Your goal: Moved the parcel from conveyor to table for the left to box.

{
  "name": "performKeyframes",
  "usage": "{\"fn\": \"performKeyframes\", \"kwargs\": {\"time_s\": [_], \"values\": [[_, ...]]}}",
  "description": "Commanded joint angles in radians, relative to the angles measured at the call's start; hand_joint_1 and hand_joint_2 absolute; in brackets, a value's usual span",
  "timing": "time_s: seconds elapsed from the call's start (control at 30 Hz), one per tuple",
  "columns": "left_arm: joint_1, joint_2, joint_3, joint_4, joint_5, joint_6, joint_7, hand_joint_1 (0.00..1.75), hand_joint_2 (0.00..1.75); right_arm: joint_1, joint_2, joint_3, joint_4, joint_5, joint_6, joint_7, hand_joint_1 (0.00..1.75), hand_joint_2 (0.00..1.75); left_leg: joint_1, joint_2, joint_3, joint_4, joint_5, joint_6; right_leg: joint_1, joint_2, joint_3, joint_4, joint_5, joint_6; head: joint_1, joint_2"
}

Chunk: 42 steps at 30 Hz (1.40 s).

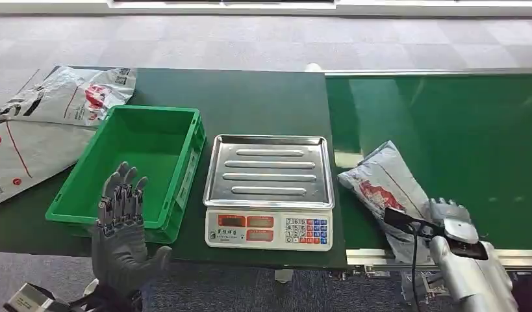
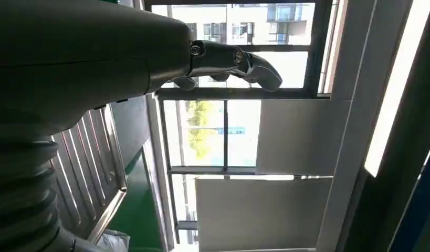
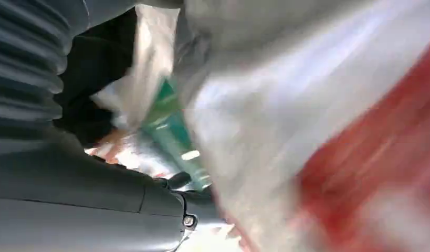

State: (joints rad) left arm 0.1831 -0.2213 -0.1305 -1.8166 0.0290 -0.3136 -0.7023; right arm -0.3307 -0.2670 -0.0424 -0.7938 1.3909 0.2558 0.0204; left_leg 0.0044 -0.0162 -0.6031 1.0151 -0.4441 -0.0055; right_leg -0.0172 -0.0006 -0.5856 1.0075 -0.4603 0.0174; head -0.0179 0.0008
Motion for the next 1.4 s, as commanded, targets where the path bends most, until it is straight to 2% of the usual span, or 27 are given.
{"fn": "performKeyframes", "kwargs": {"time_s": [0.03,0.13,0.4,0.8,0.87,0.93,0.97,1.1,1.23,1.4], "values": [[-0.062,0.069,-0.005,0.054,0.017,-0.003,0.004,0.0,1.75,0.124,-0.055,0.168,-0.159,-0.287,0.143,-0.325,1.75,1.75,0.001,-0.002,0.004,-0.004,0.0,-0.001,0.001,-0.003,0.005,-0.004,-0.001,-0.002,0.0,0.0],[-0.056,0.07,-0.002,0.047,0.021,-0.001,0.004,0.0,1.75,0.104,-0.051,0.183,-0.145,-0.309,0.133,-0.333,1.75,1.75,0.0,0.005,0.003,-0.001,-0.002,-0.002,0.001,0.005,0.002,-0.001,0.0,-0.001,0.0,0.0],[-0.049,0.072,-0.003,0.038,0.019,0.003,0.004,0.0,1.75,0.096,-0.05,0.2,-0.14,-0.328,0.124,-0.348,1.75,1.75,0.001,0.006,0.004,-0.002,-0.002,-0.002,0.002,0.004,0.003,-0.002,0.0,-0.001,0.0,0.0],[-0.049,0.085,-0.001,0.036,0.022,0.009,0.004,0.0,1.75,0.164,-0.033,0.249,-0.241,-0.334,0.051,-0.309,1.75,1.75,0.001,0.005,0.005,-0.003,-0.002,-0.002,0.001,0.003,0.004,-0.003,0.0,-0.002,0.0,0.0],[-0.042,0.081,0.004,0.032,0.023,0.012,0.004,0.0,1.75,0.145,-0.017,0.253,-0.237,-0.329,0.014,-0.295,1.75,1.75,0.001,0.006,0.004,-0.002,-0.002,-0.002,0.001,0.004,0.004,-0.002,-0.001,-0.002,0.0,0.0],[-0.025,0.071,0.018,0.008,0.022,0.019,0.004,0.0,1.75,0.088,0.017,0.24,-0.232,-0.259,-0.187,-0.228,1.75,1.75,0.001,0.008,0.004,-0.002,-0.003,-0.002,0.001,0.006,0.003,-0.002,0.0,-0.002,0.0,0.0],[-0.017,0.067,0.024,-0.001,0.02,0.019,0.004,0.0,1.75,0.051,0.035,0.241,-0.22,-0.228,-0.225,-0.208,1.75,1.75,0.001,0.008,0.005,-0.003,-0.002,-0.002,0.001,0.006,0.003,-0.003,0.0,-0.002,0.0,0.0],[-0.013,0.068,0.025,-0.005,0.021,0.017,0.004,0.0,1.75,0.034,0.04,0.245,-0.219,-0.222,-0.212,-0.202,1.75,1.75,0.0,0.014,0.002,-0.002,-0.002,-0.002,0.0,0.012,-0.001,-0.001,0.002,-0.002,0.0,0.0],[-0.013,0.068,0.025,-0.005,0.021,0.017,0.004,0.0,1.75,0.034,0.04,0.245,-0.219,-0.222,-0.212,-0.202,1.75,1.75,0.0,0.007,0.002,-0.001,-0.002,-0.002,0.001,0.006,0.001,-0.001,0.0,-0.002,0.0,0.0],[-0.013,0.068,0.025,-0.005,0.021,0.017,0.004,0.0,1.75,0.034,0.04,0.245,-0.219,-0.222,-0.212,-0.202,1.75,1.75,0.0,0.007,0.002,-0.002,-0.002,-0.001,0.0,0.005,0.001,-0.001,0.0,-0.002,0.0,0.0]]}}
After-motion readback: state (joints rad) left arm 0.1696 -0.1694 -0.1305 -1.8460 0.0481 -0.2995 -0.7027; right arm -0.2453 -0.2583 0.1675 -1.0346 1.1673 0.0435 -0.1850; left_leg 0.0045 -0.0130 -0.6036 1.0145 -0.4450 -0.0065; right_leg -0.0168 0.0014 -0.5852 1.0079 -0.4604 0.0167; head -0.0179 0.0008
